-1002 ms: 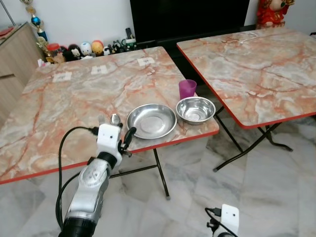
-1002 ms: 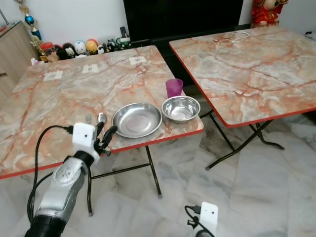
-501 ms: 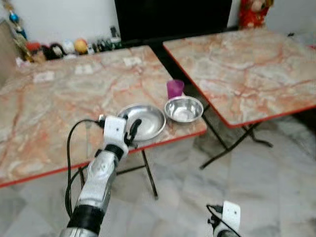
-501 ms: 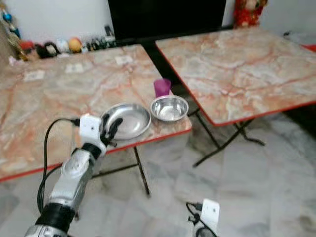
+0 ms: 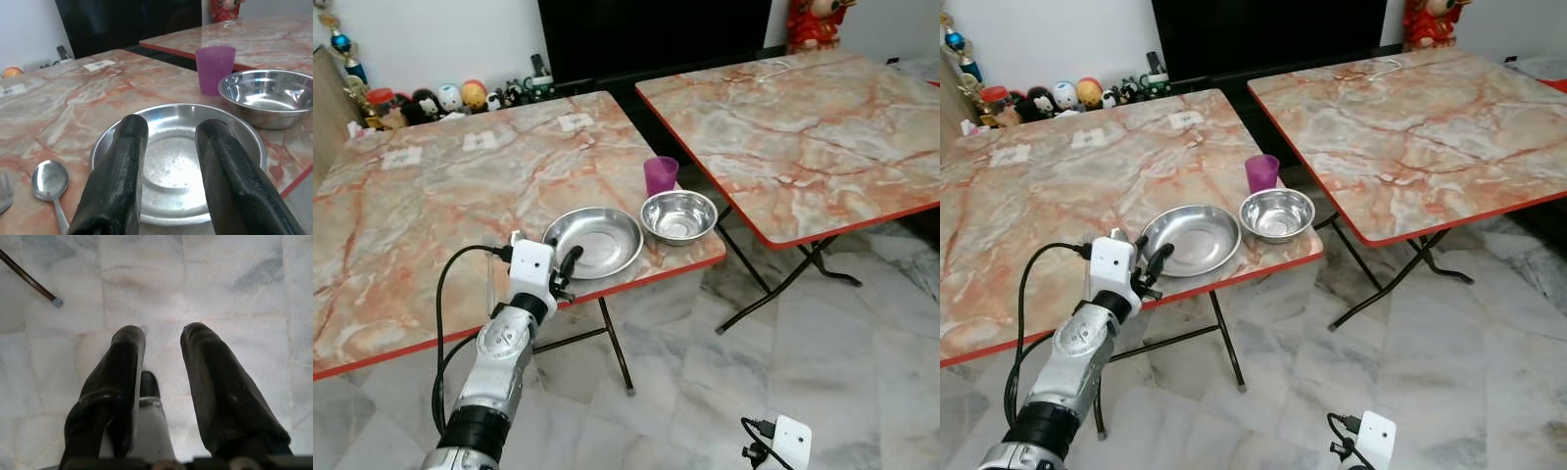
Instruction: Setting the table
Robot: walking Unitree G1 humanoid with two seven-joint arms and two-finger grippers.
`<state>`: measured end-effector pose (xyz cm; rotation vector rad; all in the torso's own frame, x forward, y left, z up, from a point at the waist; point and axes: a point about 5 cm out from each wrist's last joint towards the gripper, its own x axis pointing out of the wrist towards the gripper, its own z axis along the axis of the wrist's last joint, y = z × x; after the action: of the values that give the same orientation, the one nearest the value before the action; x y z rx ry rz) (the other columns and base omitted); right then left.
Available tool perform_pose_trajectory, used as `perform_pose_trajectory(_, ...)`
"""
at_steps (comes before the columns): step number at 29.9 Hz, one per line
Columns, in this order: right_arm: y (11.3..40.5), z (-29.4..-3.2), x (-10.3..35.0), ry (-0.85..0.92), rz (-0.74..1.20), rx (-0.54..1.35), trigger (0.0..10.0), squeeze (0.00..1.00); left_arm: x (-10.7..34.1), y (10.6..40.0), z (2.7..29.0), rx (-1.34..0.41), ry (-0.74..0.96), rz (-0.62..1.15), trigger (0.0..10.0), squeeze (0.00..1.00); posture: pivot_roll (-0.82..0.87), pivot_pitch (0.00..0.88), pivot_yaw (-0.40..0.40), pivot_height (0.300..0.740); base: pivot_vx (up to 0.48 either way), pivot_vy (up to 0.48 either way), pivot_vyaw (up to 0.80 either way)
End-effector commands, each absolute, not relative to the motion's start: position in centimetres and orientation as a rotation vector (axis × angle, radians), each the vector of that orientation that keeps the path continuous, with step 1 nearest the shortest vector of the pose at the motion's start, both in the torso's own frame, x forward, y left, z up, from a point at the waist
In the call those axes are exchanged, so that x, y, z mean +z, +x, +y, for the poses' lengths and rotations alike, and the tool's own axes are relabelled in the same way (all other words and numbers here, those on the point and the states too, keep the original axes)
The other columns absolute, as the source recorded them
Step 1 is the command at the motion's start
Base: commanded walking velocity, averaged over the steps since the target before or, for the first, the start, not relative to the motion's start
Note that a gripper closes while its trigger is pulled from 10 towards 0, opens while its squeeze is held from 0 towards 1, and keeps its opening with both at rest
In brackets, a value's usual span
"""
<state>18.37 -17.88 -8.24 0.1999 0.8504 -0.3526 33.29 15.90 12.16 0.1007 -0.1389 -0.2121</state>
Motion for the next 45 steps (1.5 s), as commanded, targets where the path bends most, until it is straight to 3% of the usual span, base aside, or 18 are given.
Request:
perform_pose_trajectory(1, 19.0, -17.6, -8.0, 0.188, 0.844, -0.322, 10.0, 0.00, 11.7, 33.2, 16.8, -0.187, 0.135, -0.121, 10.0, 0.00, -0.12, 0.000, -0.006, 0.740, 0.000, 0.000, 0.00)
perform_pose_trajectory(15, 19.2, -17.6, -7.9, 0.170, 0.845, -0.316, 10.0, 0.00, 11.2, 30.8, 24.9, -0.054, 0.304, -0.088, 10.0, 0.00, -0.03, 0.000, -0.043, 0.740, 0.000, 0.000, 0.00)
perform_pose_trajectory(31, 19.3, -17.4, -7.5, 0.096, 0.762, -0.191, 10.0, 0.00, 8.9, 28.0, 24.5, -0.052, 0.266, -0.047, 10.0, 0.00, -0.05, 0.000, -0.061, 0.740, 0.000, 0.000, 0.00)
perform_pose_trajectory(45, 18.6, -16.8, -8.3, 0.111, 0.862, -0.234, 10.0, 0.00, 9.5, 29.3, 22.3, -0.088, 0.213, -0.074, 10.0, 0.00, -0.05, 0.000, -0.023, 0.740, 0.000, 0.000, 0.00)
